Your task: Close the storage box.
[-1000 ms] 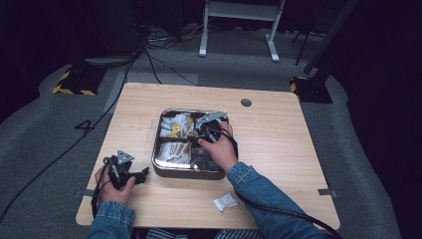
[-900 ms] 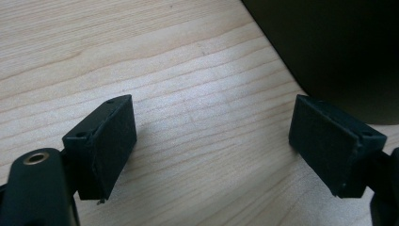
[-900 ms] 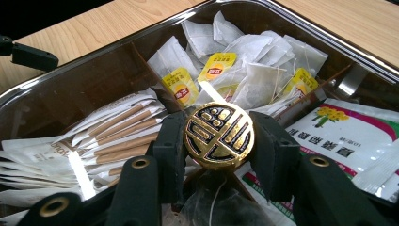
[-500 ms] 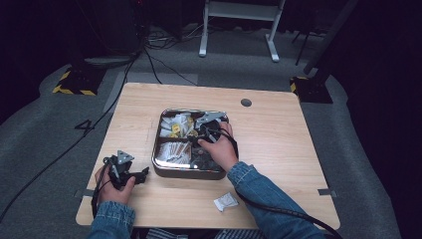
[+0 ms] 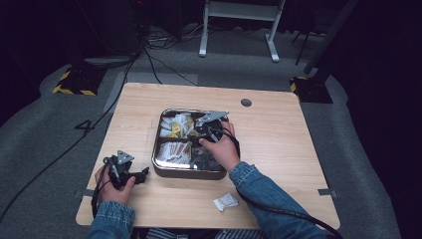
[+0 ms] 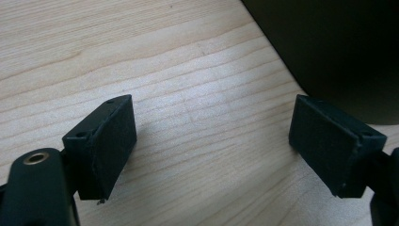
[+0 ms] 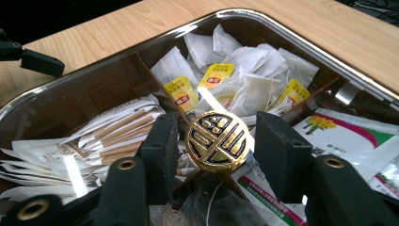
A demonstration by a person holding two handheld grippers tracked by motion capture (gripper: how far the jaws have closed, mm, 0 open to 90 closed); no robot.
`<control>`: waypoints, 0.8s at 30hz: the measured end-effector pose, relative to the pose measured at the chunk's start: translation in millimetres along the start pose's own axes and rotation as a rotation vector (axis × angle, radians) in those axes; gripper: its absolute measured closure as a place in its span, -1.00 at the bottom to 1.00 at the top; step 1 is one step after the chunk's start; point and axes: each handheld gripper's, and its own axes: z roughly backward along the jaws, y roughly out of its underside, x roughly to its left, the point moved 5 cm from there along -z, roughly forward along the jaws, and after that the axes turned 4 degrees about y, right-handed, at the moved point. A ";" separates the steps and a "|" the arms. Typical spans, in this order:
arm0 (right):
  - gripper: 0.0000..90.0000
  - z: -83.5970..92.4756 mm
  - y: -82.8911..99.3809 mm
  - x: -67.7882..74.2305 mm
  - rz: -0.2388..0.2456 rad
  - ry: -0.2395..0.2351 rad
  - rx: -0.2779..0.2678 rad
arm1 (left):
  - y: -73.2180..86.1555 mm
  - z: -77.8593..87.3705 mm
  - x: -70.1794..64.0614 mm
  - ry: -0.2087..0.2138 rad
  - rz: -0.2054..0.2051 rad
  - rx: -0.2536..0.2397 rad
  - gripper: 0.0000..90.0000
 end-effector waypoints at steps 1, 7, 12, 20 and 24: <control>0.09 1.3 -0.6 -0.8 0.001 0.003 -0.002 | 0.0 0.0 0.0 0.000 0.000 0.000 -0.65; -0.07 9.3 -0.8 -4.8 -0.014 0.001 -0.016 | -0.3 -0.2 0.3 0.002 -0.004 0.002 -0.65; -0.15 22.0 -1.4 -8.7 -0.018 0.002 -0.025 | -0.6 -0.5 0.2 0.004 -0.003 0.002 -0.65; -0.22 59.5 -2.7 -18.2 -0.007 0.008 -0.064 | -0.6 -0.6 0.1 0.004 -0.003 0.002 -0.65; -0.23 71.7 -2.4 -23.1 -0.015 0.005 -0.076 | -0.5 -0.6 0.0 0.004 -0.003 0.001 -0.65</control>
